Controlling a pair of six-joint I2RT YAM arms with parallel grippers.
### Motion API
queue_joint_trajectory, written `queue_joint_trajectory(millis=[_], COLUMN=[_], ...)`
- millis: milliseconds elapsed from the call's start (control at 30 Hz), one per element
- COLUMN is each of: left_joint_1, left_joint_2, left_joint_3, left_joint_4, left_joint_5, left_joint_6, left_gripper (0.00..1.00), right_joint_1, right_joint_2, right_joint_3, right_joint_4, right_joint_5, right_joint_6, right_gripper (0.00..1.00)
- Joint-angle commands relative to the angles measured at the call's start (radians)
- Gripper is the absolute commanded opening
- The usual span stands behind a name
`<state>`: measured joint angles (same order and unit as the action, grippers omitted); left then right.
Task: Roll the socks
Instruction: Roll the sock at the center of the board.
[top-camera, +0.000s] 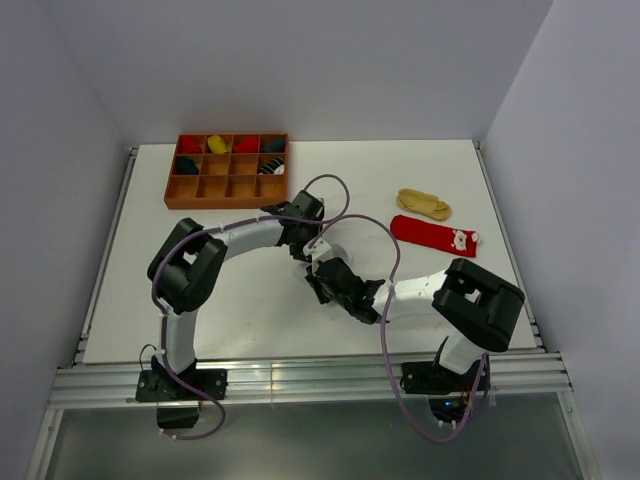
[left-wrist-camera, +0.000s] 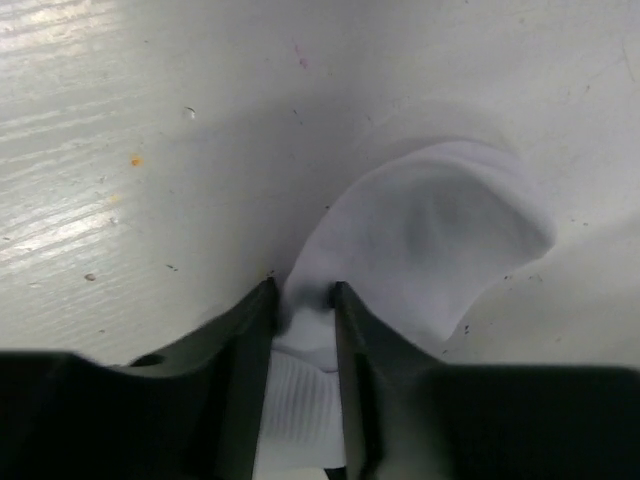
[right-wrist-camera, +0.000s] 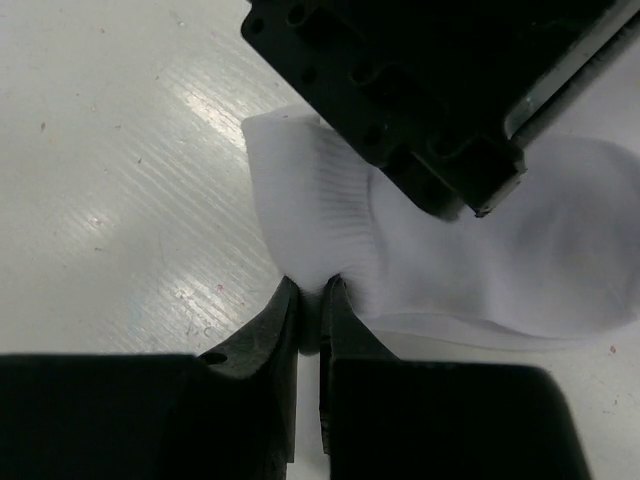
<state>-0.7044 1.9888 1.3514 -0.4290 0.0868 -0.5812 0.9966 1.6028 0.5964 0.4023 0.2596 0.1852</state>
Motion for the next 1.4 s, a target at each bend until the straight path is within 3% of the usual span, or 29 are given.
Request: queue_joint_trajectory(millis=[0, 33, 133, 233, 400, 600, 1000, 1367], left_joint_1=[-0.004, -0.004, 0.002, 0.008, 0.01, 0.01, 0.037, -0.027], left_joint_2=[0.051, 0.054, 0.053, 0.044, 0.047, 0.03, -0.192, -0.383], left_joint_3=[0.008, 0.0, -0.014, -0.021, -0.008, -0.012, -0.103, -0.304], left_joint_4=[-0.024, -0.025, -0.016, 0.004, 0.013, 0.019, 0.036, 0.124], left_joint_5=[-0.047, -0.064, -0.082, -0.082, -0.082, -0.07, -0.195, -0.2], left_joint_6=[0.008, -0.009, -0.048, -0.066, -0.069, -0.081, -0.305, -0.468], left_gripper=[0.3, 0.19, 0.03, 0.0, 0.0, 0.15, 0.65, 0.68], right_joint_1=[-0.003, -0.007, -0.036, -0.073, -0.191, -0.291, -0.477, -0.585], right_joint_2=[-0.02, -0.023, -0.04, -0.058, -0.066, -0.031, 0.085, 0.249], right_joint_3=[-0.021, -0.02, -0.004, 0.013, 0.046, 0.039, -0.049, -0.058], right_joint_4=[-0.071, -0.077, -0.124, -0.183, -0.273, -0.257, -0.082, 0.033], right_joint_5=[-0.069, -0.098, -0.158, -0.221, -0.456, -0.649, -0.858, -0.997], right_joint_6=[0.02, 0.023, 0.046, 0.065, 0.128, 0.23, 0.402, 0.511], right_gripper=[0.0, 0.0, 0.0, 0.0, 0.0, 0.0, 0.0, 0.0])
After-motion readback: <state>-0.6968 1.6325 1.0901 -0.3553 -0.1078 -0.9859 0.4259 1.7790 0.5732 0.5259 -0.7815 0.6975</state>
